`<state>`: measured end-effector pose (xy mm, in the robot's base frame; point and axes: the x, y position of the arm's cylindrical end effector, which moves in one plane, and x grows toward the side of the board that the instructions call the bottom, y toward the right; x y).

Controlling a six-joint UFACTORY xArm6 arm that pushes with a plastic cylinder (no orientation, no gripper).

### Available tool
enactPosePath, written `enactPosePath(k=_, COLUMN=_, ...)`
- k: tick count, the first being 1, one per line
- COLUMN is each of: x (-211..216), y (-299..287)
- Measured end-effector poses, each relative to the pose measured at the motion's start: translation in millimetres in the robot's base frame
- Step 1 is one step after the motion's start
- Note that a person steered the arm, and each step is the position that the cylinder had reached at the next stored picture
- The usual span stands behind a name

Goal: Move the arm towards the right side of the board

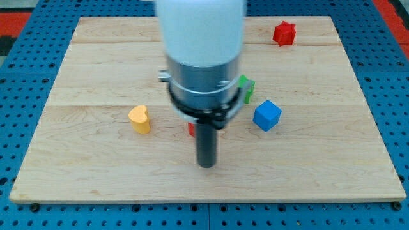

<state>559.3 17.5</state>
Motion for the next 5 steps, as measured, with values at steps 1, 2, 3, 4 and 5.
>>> enactPosePath(k=1, x=-3.0, y=27.3)
enactPosePath(k=2, x=-3.0, y=27.3)
enactPosePath(k=3, x=30.5, y=27.9)
enactPosePath(k=4, x=59.0, y=28.5)
enactPosePath(k=5, x=57.9, y=32.5)
